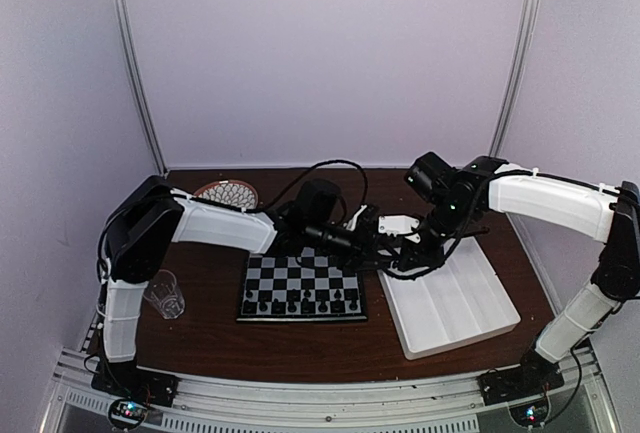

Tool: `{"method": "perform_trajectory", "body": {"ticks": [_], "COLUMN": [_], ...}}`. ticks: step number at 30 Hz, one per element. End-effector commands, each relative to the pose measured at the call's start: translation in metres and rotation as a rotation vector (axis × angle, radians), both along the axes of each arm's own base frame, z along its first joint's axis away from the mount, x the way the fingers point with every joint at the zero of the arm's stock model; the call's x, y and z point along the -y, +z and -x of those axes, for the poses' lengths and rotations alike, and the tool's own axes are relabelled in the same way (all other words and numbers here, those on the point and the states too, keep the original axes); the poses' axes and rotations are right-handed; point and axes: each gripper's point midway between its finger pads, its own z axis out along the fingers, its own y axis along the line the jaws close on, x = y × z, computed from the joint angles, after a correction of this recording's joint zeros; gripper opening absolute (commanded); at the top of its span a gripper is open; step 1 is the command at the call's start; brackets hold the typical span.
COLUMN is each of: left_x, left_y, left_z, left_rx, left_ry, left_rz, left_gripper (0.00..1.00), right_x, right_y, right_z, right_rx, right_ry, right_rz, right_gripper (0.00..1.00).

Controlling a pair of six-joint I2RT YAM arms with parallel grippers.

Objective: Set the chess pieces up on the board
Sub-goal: Pass from the right arm to the left

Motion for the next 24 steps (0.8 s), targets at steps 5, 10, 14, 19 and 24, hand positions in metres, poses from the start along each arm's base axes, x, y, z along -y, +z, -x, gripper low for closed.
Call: {"method": "perform_trajectory", "body": {"ticks": [5, 10, 14, 19, 24], "left_x": [0.013, 0.017, 0.021, 0.023, 0.024], "left_y": [0.018, 0.021, 0.023, 0.023, 0.026], "left_z": [0.007, 0.009, 0.01, 0.01, 0.008], "left_rx": [0.001, -0.032, -0.089, -0.104, -0.128], "left_ry": [-0.044, -0.048, -0.044, -0.042, -0.031], "left_rz": [0.085, 0.123, 0.168, 0.181, 0.206], "left_gripper": [0.35, 0.31, 0.29, 0.27, 0.23], "right_x": [-0.006, -0.008, -0.01, -0.011, -0.011], "right_y": [0.016, 0.019, 0.021, 0.02, 0.023], "right_z": [-0.012, -0.015, -0.017, -0.018, -0.02], "right_rx": [0.064, 0.072, 0.075, 0.079, 0.092], "right_ry": [-0.039, -0.058, -0.074, -0.084, -0.097], "right_rz": [-0.036, -0.049, -0.065, -0.068, -0.082], "right_gripper": [0.13, 0.13, 0.13, 0.13, 0.13]}}
